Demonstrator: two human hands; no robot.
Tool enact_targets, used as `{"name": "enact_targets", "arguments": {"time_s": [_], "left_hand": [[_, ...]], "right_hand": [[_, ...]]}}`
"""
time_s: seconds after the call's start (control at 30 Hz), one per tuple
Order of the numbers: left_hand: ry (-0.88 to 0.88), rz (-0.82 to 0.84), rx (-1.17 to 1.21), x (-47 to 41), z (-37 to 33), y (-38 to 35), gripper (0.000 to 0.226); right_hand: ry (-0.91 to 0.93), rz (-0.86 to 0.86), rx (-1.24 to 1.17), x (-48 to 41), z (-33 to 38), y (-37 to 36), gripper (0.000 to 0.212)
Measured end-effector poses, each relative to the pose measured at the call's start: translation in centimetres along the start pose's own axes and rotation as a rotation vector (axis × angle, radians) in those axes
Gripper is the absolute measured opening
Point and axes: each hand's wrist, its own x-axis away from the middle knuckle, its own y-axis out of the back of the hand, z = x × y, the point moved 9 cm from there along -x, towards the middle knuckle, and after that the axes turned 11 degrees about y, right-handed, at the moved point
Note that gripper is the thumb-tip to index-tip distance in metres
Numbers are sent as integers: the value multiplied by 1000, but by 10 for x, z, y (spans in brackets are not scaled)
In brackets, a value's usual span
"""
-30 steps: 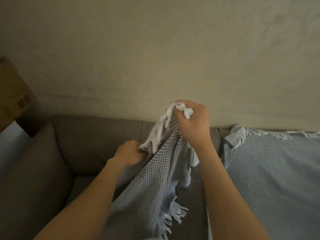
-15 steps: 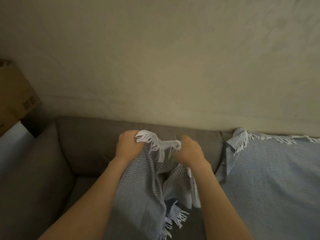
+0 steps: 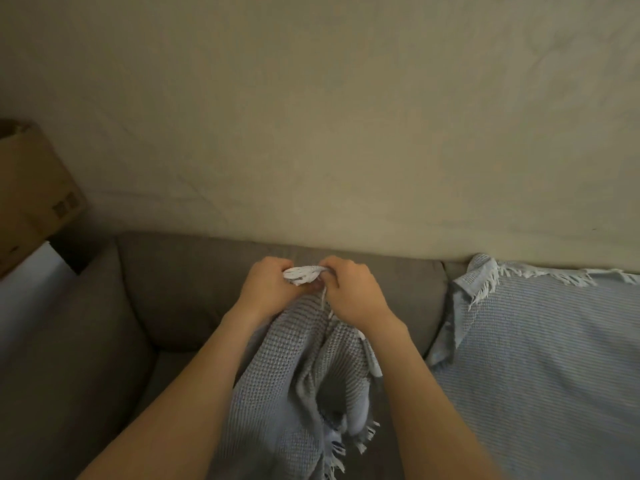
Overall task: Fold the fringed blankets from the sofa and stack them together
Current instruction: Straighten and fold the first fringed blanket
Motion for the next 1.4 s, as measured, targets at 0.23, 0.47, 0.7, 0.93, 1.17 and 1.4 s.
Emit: {"name": "enact_targets", "arguments": {"time_s": [0.23, 0.47, 0.7, 0.93, 1.17, 1.4], "left_hand": [[16, 131, 214, 9, 17, 1, 27], [-55, 176, 97, 20, -9, -2, 5], [-22, 79, 57, 23, 6, 5, 15], [103, -3, 183, 15, 34, 5, 13], [72, -185, 173, 6, 9, 32, 16], [-226, -72, -44, 14, -54, 21, 13]], "right_hand": [[57, -24, -199, 3, 14, 28, 15], [143, -16, -439, -1, 43, 41, 10], [185, -44, -791, 3, 61, 62, 7], [-17, -267, -1202, 5, 32, 83, 17], [-452, -369, -105, 26, -41, 78, 70], [36, -63, -312, 1, 24, 13, 105]]}}
